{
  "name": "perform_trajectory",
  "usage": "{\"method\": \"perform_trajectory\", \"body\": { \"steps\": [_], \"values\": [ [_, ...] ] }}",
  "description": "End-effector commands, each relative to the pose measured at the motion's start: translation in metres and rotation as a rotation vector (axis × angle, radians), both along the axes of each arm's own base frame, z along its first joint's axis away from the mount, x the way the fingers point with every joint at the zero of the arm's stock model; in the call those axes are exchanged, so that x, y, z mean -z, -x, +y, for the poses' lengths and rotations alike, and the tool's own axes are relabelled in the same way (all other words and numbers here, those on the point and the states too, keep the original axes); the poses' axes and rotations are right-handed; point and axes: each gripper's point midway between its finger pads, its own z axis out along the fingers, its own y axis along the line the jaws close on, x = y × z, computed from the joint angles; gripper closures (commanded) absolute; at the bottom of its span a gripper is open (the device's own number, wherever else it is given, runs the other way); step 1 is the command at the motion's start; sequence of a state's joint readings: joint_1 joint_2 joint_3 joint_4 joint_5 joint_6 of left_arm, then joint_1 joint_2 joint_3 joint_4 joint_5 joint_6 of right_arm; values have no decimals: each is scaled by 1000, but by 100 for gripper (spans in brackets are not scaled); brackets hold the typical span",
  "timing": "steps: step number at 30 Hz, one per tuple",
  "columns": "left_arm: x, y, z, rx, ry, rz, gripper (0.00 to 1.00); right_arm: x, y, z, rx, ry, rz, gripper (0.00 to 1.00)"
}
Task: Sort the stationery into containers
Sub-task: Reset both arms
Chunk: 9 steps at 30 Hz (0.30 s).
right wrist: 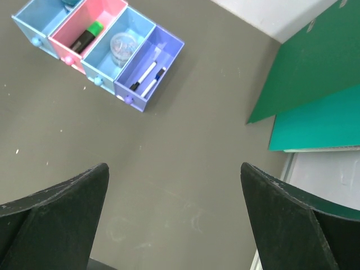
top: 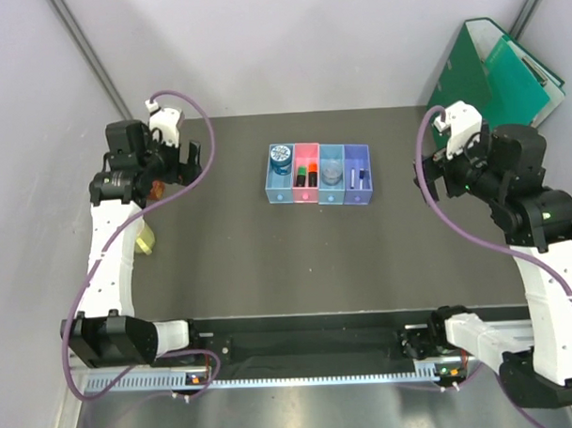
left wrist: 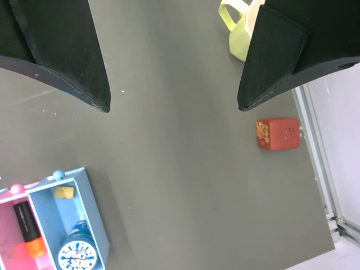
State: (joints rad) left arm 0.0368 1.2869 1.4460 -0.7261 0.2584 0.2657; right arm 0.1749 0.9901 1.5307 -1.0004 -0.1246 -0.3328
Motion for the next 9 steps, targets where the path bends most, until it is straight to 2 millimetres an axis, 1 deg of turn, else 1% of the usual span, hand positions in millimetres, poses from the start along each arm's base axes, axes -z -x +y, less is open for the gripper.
{"method": "perform_trajectory", "body": {
  "steps": [1,9],
  "values": [
    [-2,7,-2,17,1,-19,1,14,-3,0,-2,15,43,0],
    [-9,12,-4,14,12,-33,1,13,-3,4,-23,4,40,0]
  ]
}}
